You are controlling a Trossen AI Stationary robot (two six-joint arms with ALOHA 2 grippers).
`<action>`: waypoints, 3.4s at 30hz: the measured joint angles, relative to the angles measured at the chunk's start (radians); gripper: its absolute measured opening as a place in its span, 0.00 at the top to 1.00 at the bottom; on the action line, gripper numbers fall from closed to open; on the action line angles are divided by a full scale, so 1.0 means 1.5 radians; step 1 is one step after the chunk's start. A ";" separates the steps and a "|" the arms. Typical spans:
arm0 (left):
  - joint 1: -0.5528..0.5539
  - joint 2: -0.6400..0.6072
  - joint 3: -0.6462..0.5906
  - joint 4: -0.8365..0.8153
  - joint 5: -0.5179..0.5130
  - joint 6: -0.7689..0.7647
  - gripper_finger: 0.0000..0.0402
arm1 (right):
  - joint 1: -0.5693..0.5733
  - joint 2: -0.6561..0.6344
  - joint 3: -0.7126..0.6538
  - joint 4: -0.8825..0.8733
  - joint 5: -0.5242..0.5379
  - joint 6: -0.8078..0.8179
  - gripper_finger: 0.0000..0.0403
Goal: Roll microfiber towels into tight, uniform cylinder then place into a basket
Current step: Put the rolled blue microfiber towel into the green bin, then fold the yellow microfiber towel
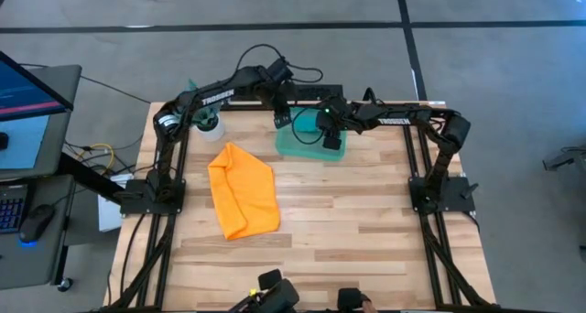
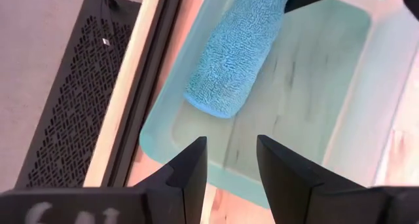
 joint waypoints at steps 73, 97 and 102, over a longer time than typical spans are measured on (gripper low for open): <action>-0.726 -0.497 -0.692 0.562 -0.306 -0.436 0.70 | 0.707 -0.106 0.008 0.029 0.140 0.279 0.60; -0.785 -0.496 -0.779 0.455 -0.382 -0.532 0.70 | 0.664 -0.107 -0.031 0.122 0.102 0.333 0.61; -0.767 -0.496 -0.796 0.469 -0.425 -0.552 0.70 | 0.633 -0.061 -0.032 0.190 0.103 0.339 0.61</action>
